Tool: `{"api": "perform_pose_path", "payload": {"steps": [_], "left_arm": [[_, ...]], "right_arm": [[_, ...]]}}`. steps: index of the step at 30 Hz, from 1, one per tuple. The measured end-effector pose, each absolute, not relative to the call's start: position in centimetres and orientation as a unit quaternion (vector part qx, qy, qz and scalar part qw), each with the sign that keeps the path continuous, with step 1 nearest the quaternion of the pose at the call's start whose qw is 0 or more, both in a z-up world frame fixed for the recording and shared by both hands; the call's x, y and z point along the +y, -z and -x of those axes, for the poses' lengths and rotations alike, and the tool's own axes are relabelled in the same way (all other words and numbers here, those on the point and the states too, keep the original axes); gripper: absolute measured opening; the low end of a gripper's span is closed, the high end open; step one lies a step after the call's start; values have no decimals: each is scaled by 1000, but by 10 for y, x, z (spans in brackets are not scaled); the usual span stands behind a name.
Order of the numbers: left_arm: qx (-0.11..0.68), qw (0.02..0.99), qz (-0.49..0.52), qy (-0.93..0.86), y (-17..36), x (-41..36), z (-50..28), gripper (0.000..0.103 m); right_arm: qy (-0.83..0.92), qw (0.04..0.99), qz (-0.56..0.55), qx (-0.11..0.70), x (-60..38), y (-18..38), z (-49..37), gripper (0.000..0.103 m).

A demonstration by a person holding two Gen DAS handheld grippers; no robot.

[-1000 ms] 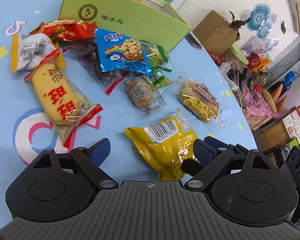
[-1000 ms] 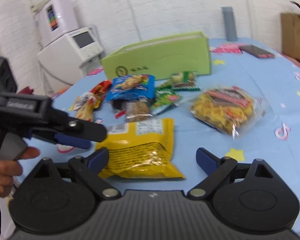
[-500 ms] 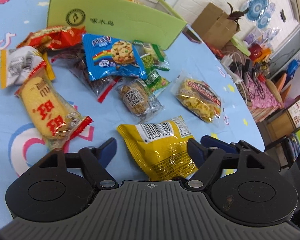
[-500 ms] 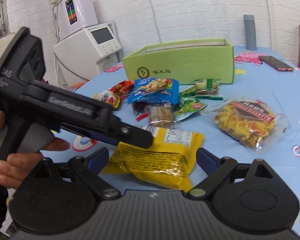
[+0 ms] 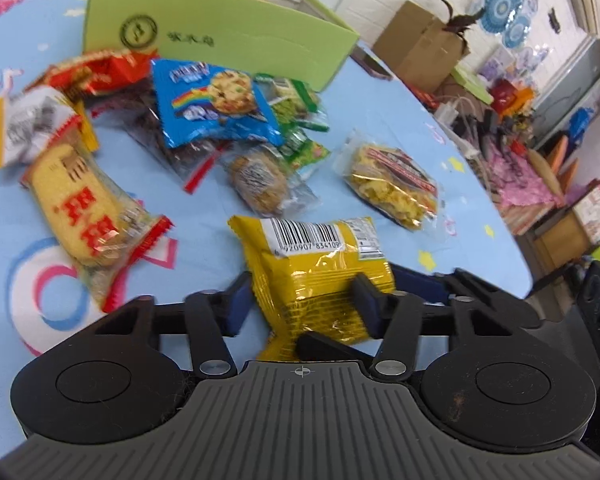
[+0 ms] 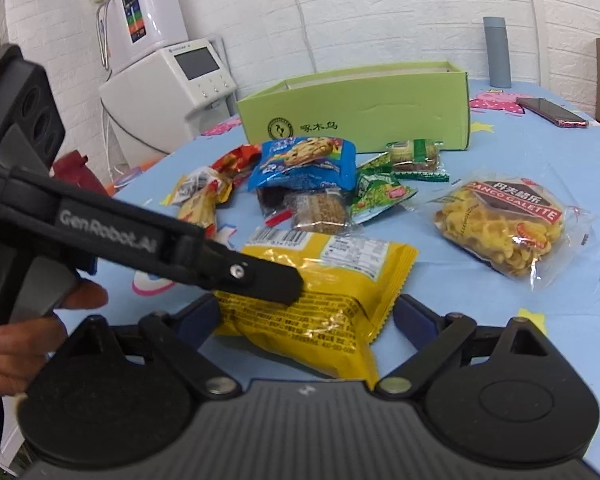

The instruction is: Organize snacks

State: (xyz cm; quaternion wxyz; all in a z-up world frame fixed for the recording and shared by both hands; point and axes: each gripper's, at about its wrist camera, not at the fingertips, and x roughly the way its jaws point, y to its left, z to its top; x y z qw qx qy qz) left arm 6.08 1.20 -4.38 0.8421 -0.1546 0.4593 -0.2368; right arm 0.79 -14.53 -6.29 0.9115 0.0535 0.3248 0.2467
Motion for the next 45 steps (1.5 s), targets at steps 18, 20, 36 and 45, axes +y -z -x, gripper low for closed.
{"api": "perform_pose_path", "payload": {"steps": [18, 20, 36, 45], "left_arm": [[371, 884, 145, 243, -68, 15, -180, 22], [364, 891, 134, 235, -77, 16, -207, 22], [362, 904, 127, 190, -56, 36, -306, 65], [344, 901, 106, 241, -57, 18, -196, 71]], "right_arm": [[-265, 937, 49, 224, -119, -46, -118, 92], [-269, 935, 55, 223, -114, -54, -149, 93], [-225, 942, 25, 248, -159, -44, -242, 93], [-181, 948, -19, 260, -221, -20, -128, 93]]}}
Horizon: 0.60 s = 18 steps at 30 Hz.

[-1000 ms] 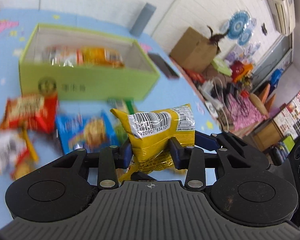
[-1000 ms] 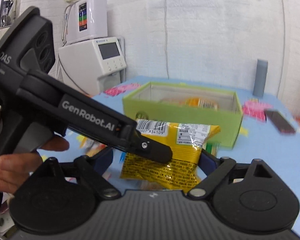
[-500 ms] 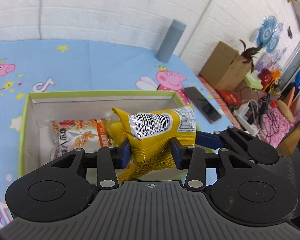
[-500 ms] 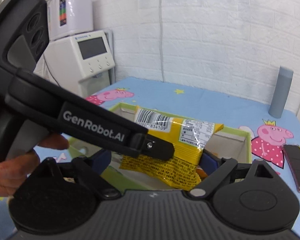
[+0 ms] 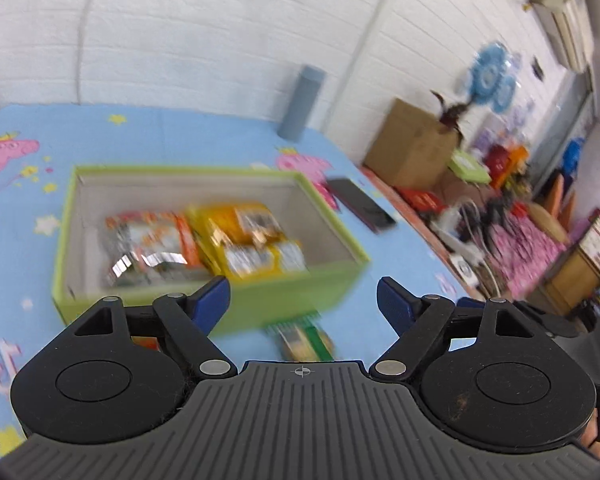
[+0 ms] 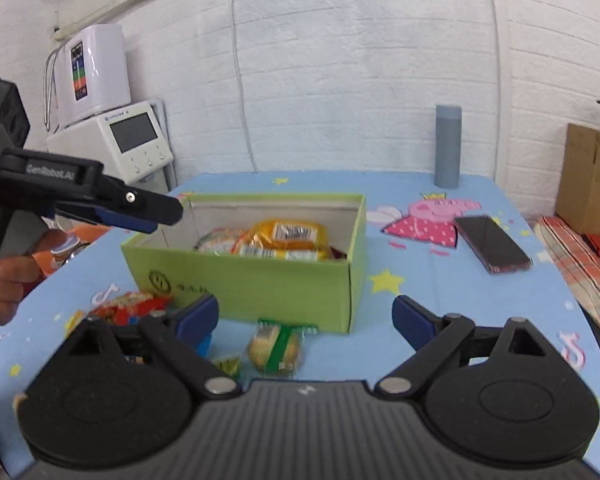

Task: Organize snacks
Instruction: 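Lower the yellow chip bag into the green box and open the left tool, then move the left tool to the Danco Galette waffle bag and close on it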

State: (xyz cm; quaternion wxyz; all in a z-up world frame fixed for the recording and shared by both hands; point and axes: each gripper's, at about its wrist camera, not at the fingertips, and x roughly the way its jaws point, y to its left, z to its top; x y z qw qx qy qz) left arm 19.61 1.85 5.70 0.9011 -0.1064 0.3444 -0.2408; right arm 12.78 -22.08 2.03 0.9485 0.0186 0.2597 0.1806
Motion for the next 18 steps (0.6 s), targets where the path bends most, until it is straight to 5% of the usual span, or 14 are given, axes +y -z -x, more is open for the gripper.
{"api": "perform_pose_path", "payload": {"steps": [7, 15, 18], "left_arm": [[418, 857, 71, 293, -3, -48, -151, 69], [455, 838, 33, 300, 22, -94, -195, 68], [478, 825, 28, 299, 35, -107, -216, 59]], "right_arm": [[-135, 937, -77, 312, -243, 35, -56, 93], [-132, 929, -116, 326, -245, 56, -46, 93], [-137, 929, -108, 327, -241, 57, -59, 93]]}}
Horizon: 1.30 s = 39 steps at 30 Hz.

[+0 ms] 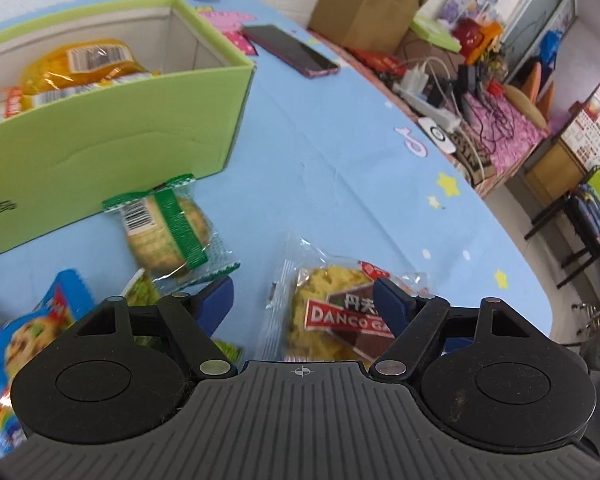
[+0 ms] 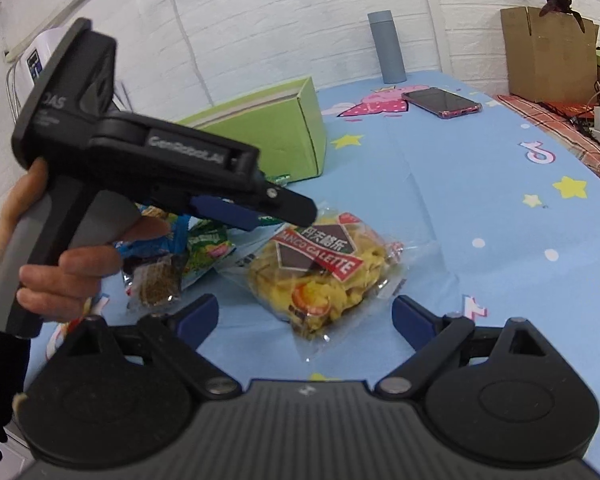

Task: Organize snacks
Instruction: 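Move the left tool to the Danco Galette waffle bag and close on it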

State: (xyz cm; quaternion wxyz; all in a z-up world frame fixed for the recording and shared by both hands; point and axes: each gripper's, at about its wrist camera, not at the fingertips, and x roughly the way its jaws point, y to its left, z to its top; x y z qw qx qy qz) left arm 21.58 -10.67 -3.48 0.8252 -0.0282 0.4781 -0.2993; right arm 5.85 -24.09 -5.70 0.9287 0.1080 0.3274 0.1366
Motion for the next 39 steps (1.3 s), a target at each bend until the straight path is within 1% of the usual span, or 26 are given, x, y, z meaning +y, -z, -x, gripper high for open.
{"api": "perform_pose_path", "payload": {"steps": [2, 4, 12, 29, 32, 34, 39], "left_arm": [[480, 825, 23, 298, 37, -110, -217, 57], [481, 820, 25, 309, 37, -111, -213, 50], [476, 828, 33, 293, 35, -104, -163, 51], [466, 836, 55, 284, 38, -71, -98, 57], [465, 837, 64, 281, 38, -59, -92, 61], [458, 843, 71, 272, 36, -50, -89, 72], [458, 843, 76, 273, 40, -46, -91, 70]], "right_arm": [[-135, 930, -96, 329, -238, 57, -65, 94], [-135, 931, -83, 328, -237, 56, -68, 94], [-132, 930, -84, 332, -246, 59, -64, 94], [-143, 929, -81, 331, -216, 54, -14, 94], [-150, 931, -70, 324, -213, 52, -8, 93], [-142, 934, -65, 322, -215, 49, -6, 93], [-135, 936, -57, 321, -215, 50, -1, 93]]}}
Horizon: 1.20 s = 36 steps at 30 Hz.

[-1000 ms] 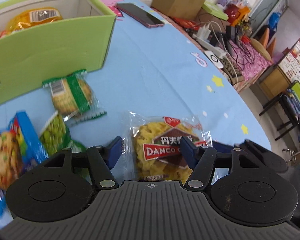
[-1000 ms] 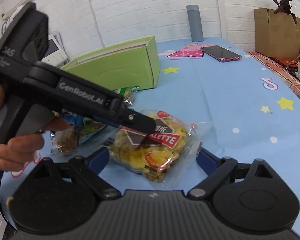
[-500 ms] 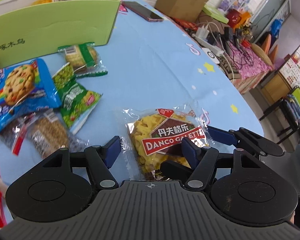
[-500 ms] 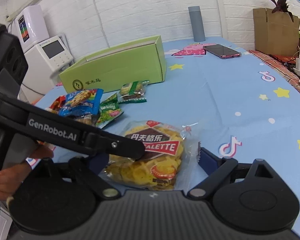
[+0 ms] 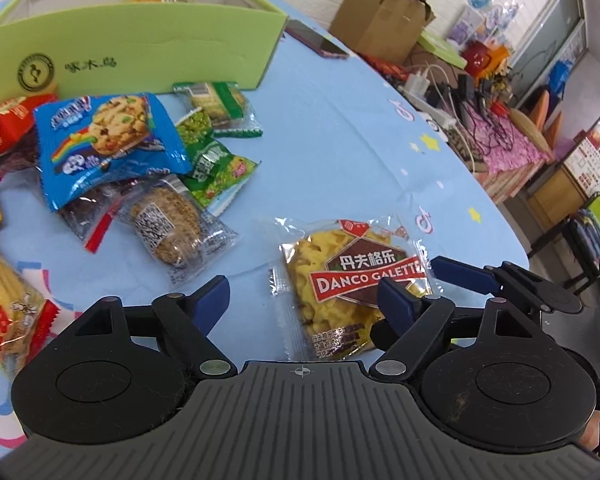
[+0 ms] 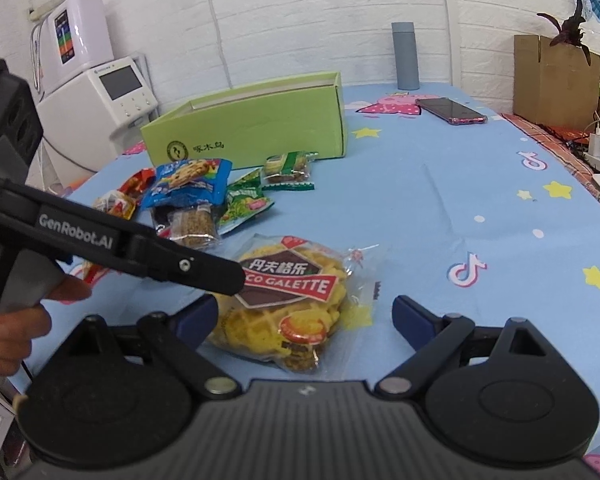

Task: Organize snacks
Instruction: 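Move the left tool to the Danco Galette waffle bag and close on it, then carry the waffle bag with the left tool into the green box and release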

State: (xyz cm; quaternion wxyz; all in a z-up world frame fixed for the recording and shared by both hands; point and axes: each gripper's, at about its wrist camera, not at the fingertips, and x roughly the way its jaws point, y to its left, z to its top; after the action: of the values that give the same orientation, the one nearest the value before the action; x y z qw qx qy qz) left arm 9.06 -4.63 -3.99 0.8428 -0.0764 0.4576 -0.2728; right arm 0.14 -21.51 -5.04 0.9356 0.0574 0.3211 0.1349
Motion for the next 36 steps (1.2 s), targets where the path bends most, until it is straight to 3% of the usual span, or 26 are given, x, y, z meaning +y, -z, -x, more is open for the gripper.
{"api": "perform_pose_path", "payload": {"steps": [2, 3, 4, 6, 8, 9, 16, 26, 33, 36], "left_arm": [[450, 847, 67, 275, 40, -51, -89, 70], [446, 850, 58, 276, 41, -55, -87, 64], [442, 850, 54, 283, 41, -59, -85, 45], [451, 839, 72, 296, 42, -60, -86, 39], [448, 844, 73, 286, 38, -60, -88, 34], [445, 846, 77, 285, 33, -59, -90, 21], [434, 855, 117, 257, 2, -39, -132, 21], [346, 919, 95, 165, -87, 24, -238, 21], [385, 914, 81, 94, -57, 74, -312, 22], [405, 907, 87, 77, -34, 94, -332, 33]], "right_arm": [[-145, 933, -70, 321, -215, 55, -3, 93], [-152, 931, -76, 322, -214, 58, -4, 93], [-157, 931, -80, 321, -212, 61, -5, 94], [-164, 931, -80, 317, -205, 60, -4, 87], [-156, 935, -63, 313, -197, 54, -6, 87], [-157, 936, -59, 310, -196, 51, -8, 86], [-176, 944, -39, 276, -181, 17, -47, 89], [-271, 938, 3, 219, -115, -61, -199, 92], [-325, 904, 9, 278, -62, -36, -302, 95], [-340, 887, 21, 312, -41, -14, -328, 95]]}}
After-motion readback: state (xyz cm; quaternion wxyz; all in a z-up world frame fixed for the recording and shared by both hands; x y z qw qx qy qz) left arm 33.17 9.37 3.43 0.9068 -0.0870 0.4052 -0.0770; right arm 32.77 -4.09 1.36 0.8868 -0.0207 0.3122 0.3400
